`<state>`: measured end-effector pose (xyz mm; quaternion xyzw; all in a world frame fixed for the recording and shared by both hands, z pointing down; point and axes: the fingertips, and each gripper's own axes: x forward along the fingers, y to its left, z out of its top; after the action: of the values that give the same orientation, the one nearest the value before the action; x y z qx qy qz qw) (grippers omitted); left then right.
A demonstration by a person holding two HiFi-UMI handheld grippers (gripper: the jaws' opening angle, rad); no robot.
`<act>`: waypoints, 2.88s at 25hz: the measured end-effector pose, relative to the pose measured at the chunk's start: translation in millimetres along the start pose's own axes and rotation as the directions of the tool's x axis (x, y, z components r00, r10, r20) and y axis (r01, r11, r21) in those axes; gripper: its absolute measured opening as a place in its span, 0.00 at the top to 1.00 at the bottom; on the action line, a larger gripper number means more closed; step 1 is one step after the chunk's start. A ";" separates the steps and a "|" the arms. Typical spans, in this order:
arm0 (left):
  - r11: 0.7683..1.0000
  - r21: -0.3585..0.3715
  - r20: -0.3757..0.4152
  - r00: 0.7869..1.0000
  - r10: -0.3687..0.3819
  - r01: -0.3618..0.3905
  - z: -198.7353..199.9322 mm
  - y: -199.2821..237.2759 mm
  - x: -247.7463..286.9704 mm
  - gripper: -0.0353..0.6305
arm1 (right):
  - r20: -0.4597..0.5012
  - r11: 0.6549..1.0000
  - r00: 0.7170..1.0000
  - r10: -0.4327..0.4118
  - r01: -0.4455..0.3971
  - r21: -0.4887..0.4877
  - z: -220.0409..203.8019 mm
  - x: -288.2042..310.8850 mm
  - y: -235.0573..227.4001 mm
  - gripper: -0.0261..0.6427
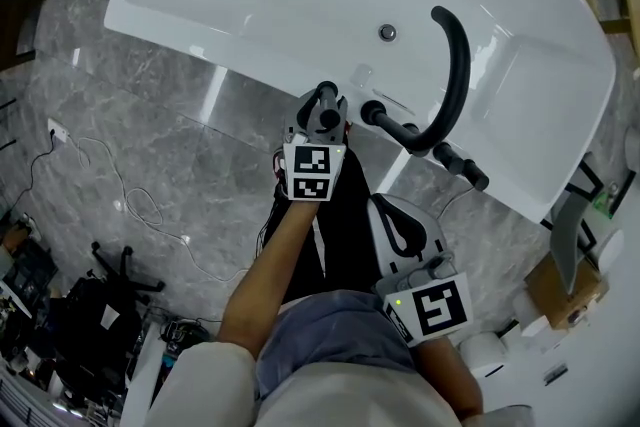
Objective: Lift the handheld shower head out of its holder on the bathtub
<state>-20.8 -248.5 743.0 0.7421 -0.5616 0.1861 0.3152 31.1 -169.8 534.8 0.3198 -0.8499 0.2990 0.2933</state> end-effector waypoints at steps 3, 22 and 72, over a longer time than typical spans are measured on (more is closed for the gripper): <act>1.000 -0.001 -0.005 1.000 0.006 -0.006 -1.9 1.0 2.7 0.67 | -0.001 1.000 1.000 -0.002 0.002 0.005 -0.8 -0.3 -3.1 0.93; 0.994 0.083 -0.065 0.995 0.078 -0.072 -20.8 6.2 5.4 0.74 | 0.013 1.000 1.000 -0.012 0.012 0.017 -6.8 -7.0 1.1 0.93; 0.979 0.194 0.161 0.982 -0.101 0.069 112.7 -28.2 -182.0 0.74 | 0.328 0.993 0.938 -0.109 0.118 -0.008 69.5 -86.4 76.6 0.93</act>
<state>-57.4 -189.6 538.5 0.8050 -0.5340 0.1606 0.2028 8.5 -139.1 405.5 0.4095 -0.8709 0.2127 0.1692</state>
